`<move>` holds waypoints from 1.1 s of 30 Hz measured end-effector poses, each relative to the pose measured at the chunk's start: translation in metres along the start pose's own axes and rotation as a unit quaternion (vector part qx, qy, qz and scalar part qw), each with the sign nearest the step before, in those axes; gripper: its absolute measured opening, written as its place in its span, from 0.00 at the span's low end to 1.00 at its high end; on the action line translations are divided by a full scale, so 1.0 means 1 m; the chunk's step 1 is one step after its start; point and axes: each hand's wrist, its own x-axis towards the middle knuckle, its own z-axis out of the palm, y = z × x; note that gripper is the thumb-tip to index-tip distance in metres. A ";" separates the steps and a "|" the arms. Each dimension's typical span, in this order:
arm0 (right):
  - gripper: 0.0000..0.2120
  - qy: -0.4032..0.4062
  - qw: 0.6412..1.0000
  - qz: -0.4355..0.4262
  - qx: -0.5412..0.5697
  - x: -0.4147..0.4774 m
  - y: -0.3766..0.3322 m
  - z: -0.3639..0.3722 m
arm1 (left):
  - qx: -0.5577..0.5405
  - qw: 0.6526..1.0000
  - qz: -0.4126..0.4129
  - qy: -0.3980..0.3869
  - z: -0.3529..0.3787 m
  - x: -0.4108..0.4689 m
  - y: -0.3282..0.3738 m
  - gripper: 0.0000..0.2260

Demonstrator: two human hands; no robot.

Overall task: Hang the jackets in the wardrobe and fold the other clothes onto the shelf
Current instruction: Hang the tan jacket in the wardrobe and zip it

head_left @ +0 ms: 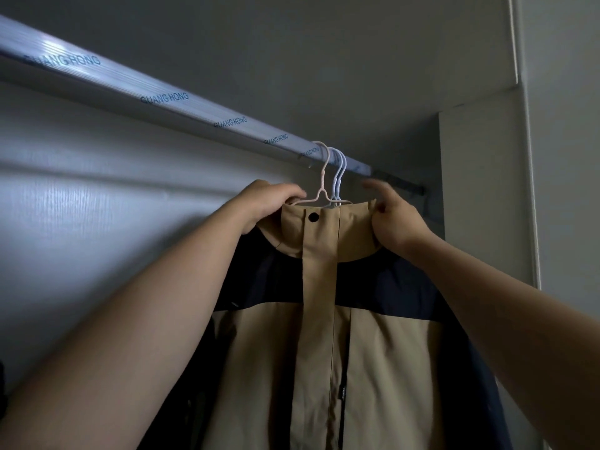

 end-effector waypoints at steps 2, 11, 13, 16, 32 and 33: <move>0.25 -0.011 0.999 0.010 0.039 0.005 -0.001 -0.002 | 0.046 0.999 -0.006 -0.016 -0.002 0.000 0.006 0.10; 0.23 -0.006 0.972 0.199 0.126 0.031 -0.024 -0.022 | 0.121 0.989 -0.084 -0.017 -0.010 0.017 0.020 0.12; 0.23 -0.067 0.963 0.237 0.109 0.035 -0.030 -0.024 | 0.156 0.980 -0.111 -0.059 -0.013 0.023 0.021 0.14; 0.11 -0.147 0.941 0.299 0.059 0.034 -0.039 -0.029 | 0.166 0.971 -0.147 -0.090 -0.015 0.028 0.023 0.16; 0.15 -0.120 0.930 0.341 -0.067 0.057 -0.052 -0.028 | 0.125 0.983 -0.095 -0.093 -0.035 0.030 0.007 0.06; 0.15 -0.113 0.934 0.330 -0.078 0.057 -0.051 -0.029 | 0.126 0.986 -0.074 -0.077 -0.035 0.029 0.007 0.06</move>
